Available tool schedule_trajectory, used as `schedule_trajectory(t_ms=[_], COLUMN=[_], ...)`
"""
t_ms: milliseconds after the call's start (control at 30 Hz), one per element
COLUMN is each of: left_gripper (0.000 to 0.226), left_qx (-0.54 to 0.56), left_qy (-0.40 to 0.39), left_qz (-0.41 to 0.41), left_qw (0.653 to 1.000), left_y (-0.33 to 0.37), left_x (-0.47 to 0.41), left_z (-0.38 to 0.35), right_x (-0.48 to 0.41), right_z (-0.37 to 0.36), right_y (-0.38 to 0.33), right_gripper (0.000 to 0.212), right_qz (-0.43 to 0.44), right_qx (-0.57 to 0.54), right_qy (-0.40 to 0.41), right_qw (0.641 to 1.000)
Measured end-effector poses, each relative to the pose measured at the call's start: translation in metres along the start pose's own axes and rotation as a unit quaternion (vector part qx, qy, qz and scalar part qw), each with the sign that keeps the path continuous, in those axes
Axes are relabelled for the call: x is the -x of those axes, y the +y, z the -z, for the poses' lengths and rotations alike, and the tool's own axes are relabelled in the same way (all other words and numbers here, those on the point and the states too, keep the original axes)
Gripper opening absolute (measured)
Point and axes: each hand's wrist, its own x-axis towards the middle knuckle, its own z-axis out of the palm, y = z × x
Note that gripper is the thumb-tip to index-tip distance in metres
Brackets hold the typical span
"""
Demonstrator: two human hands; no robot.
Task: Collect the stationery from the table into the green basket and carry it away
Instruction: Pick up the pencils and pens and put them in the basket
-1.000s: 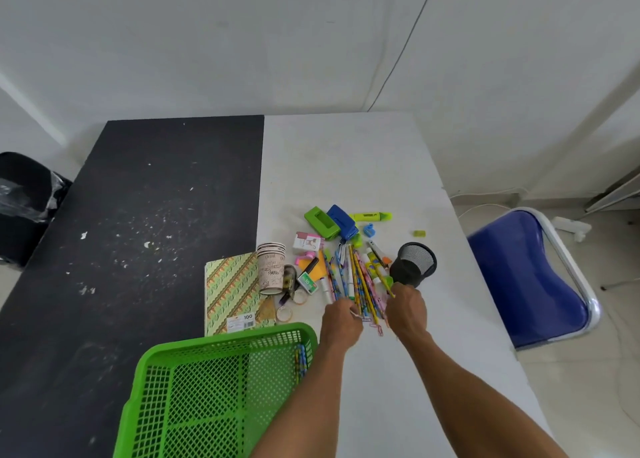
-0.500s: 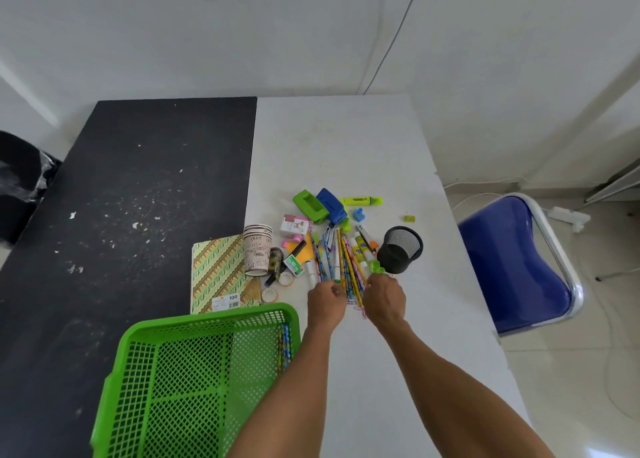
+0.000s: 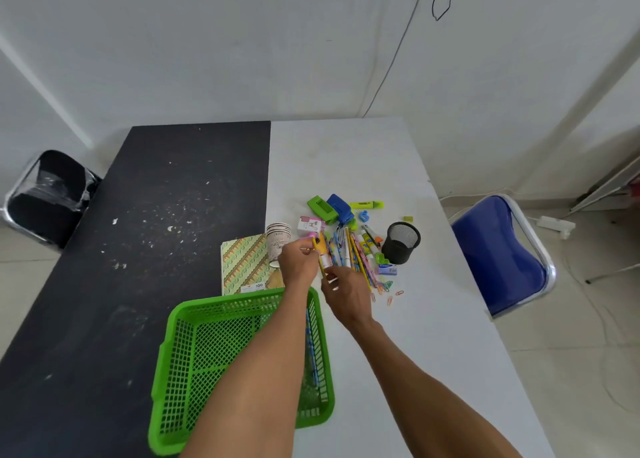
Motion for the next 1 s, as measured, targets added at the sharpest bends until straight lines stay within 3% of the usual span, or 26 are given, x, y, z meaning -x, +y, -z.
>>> schedule_trajectory(t_ms=[233, 467, 700, 1000], left_gripper=[0.016, 0.012, 0.021, 0.015], left_qx=[-0.024, -0.039, -0.086, -0.048], left_qy=[-0.026, -0.045, -0.07, -0.07], left_qz=[0.053, 0.113, 0.13, 0.161], left_qw=[0.998, 0.992, 0.985, 0.983], left_y=[-0.039, -0.1, -0.143, -0.165], left_x=[0.028, 0.069, 0.062, 0.049], left_z=[0.055, 0.063, 0.04, 0.022], right_x=[0.068, 0.129, 0.13, 0.114], right_z=[-0.047, -0.077, -0.094, -0.108], right_y=[-0.047, -0.045, -0.024, -0.012], right_gripper=[0.003, 0.016, 0.027, 0.028], right_qz=[-0.01, -0.06, -0.12, -0.114], right_qx=[0.023, 0.095, 0.109, 0.115], right_qy=[-0.028, -0.107, -0.17, -0.183], right_qw=[0.999, 0.988, 0.972, 0.97])
